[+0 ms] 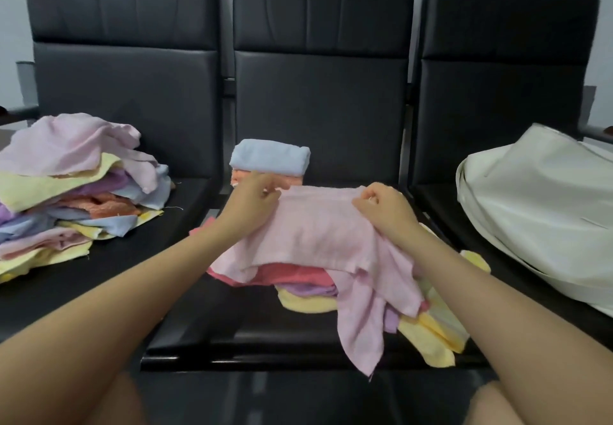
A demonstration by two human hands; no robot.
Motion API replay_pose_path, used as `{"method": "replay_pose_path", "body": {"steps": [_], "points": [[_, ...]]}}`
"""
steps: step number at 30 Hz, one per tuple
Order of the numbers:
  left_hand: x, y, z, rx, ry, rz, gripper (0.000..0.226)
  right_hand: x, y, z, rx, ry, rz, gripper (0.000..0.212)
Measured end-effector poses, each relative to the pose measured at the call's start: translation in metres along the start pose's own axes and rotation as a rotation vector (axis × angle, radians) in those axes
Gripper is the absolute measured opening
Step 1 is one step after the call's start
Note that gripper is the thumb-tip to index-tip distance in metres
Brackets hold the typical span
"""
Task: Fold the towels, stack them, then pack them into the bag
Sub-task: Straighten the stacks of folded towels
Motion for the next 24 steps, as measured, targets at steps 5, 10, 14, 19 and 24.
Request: {"method": "replay_pose_path", "body": {"steps": [5, 10, 14, 19, 24], "points": [[0.030, 0.002, -0.014, 0.137, -0.186, -0.122, 0.019, -0.006, -0.003, 0.001, -0.026, 0.105, 0.100, 0.004], [-0.005, 0.021, 0.010, -0.058, -0.022, -0.336, 0.008, 0.050, 0.021, 0.022, -0.068, -0.030, 0.392, 0.007], [-0.021, 0.051, 0.011, 0.208, -0.133, -0.550, 0.027, 0.066, 0.062, -0.003, 0.366, 0.264, 0.621, 0.017], [0.011, 0.065, -0.003, 0.413, -0.392, -0.532, 0.051, 0.038, 0.077, -0.002, 0.427, 0.424, 0.692, 0.037], [0.034, 0.060, 0.006, 0.340, -0.323, -0.471, 0.047, 0.019, 0.071, 0.015, 0.331, 0.241, 0.581, 0.018]]}}
Point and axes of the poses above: each hand's wrist, its own y-axis away from the middle knuckle, its own z-axis out of the back of the hand, x = y × z, the point moved 4 cm from there along -y, towards the middle knuckle, and after that the axes turned 8 degrees about z, right-handed, at the moved point
